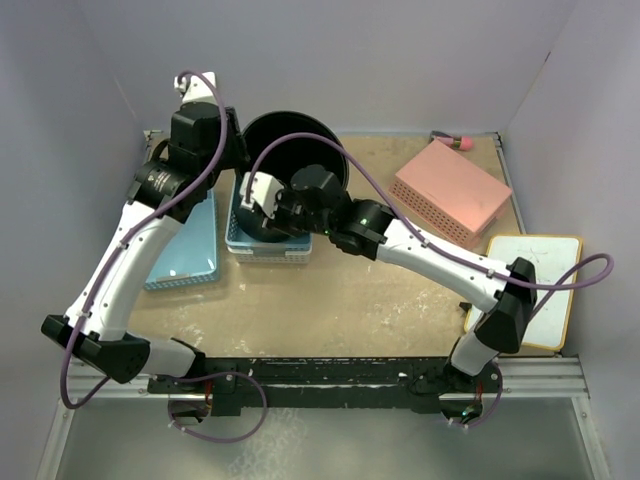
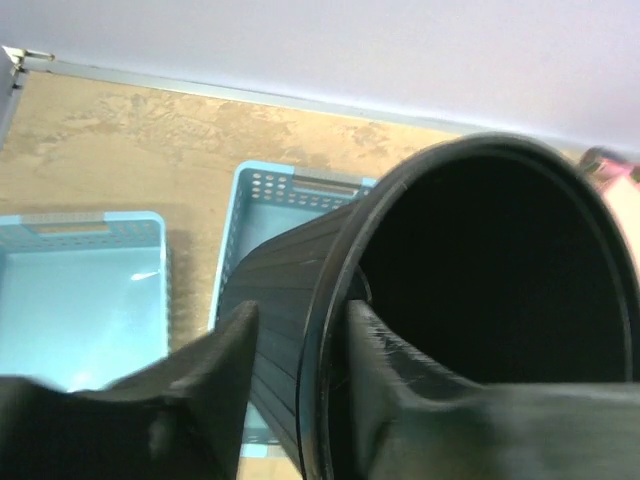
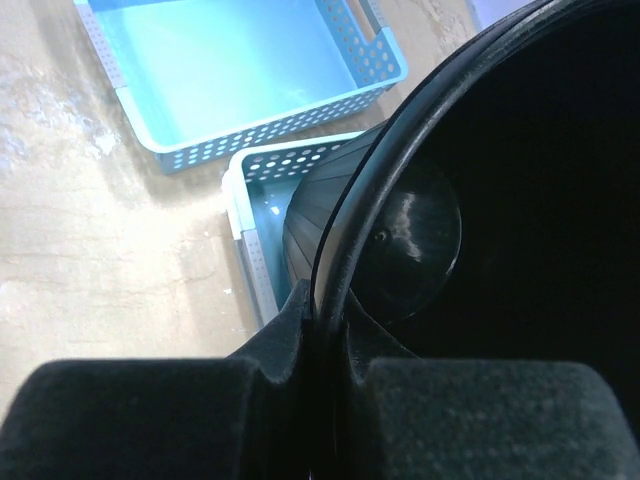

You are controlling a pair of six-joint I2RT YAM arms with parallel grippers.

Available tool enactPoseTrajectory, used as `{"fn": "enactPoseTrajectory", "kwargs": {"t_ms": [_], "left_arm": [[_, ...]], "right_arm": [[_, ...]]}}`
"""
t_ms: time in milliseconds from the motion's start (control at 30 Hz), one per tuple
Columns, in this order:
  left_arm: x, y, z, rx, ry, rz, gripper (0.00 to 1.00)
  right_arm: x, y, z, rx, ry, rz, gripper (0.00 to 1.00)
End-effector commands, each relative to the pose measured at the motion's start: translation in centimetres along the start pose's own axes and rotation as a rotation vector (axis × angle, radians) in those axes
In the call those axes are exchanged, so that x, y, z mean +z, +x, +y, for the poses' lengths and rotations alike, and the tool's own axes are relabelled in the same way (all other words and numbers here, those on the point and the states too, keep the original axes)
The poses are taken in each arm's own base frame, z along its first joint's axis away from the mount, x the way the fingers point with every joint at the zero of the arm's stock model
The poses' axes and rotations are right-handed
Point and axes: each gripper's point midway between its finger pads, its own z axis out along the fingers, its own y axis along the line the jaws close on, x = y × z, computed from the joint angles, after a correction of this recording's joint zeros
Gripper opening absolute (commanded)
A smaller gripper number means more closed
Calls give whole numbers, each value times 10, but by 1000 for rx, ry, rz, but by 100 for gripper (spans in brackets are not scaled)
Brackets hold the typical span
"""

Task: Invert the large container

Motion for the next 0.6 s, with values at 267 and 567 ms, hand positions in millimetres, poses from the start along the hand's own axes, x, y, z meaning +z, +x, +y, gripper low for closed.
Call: {"fn": "enactPoseTrajectory", "kwargs": {"t_ms": [267, 567], "left_arm": [[-49, -69, -4, -121, 119, -274, 66], [-42, -58, -2, -110, 108, -252, 69]], "right_arm": [[-78, -70, -66, 190, 264, -333, 0], [-146, -73, -110, 353, 537, -508, 0]]}}
